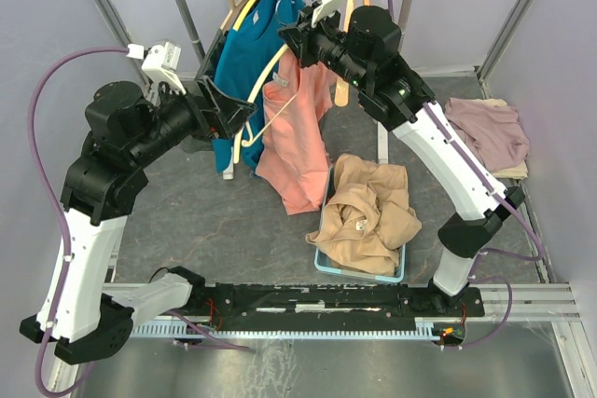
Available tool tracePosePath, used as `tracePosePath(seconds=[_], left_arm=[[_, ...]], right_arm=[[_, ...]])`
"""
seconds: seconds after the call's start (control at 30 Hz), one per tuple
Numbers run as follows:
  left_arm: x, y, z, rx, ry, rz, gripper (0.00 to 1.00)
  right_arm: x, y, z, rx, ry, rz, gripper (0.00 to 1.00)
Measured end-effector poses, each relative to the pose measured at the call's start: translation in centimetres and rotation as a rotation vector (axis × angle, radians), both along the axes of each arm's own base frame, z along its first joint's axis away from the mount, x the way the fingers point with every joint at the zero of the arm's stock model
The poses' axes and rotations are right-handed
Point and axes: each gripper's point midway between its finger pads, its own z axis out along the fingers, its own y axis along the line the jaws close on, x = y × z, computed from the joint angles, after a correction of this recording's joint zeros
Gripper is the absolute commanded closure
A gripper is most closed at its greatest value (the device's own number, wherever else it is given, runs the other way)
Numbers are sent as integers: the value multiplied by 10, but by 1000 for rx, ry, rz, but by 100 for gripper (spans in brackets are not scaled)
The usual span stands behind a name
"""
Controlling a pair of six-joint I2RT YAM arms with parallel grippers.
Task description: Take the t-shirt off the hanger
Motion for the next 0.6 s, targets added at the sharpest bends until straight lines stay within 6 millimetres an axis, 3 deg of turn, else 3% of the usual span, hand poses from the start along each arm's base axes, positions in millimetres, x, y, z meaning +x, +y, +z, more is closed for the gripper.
tracePosePath(seconds=[0.37,0.6], left_arm=[[2,-10,-6,5,22,-50,27],[1,-11,-10,41,8,-74,49]], right_arm=[[-7,4,9,7,-13,13,99],[-3,8,9,10,-14,13,99]])
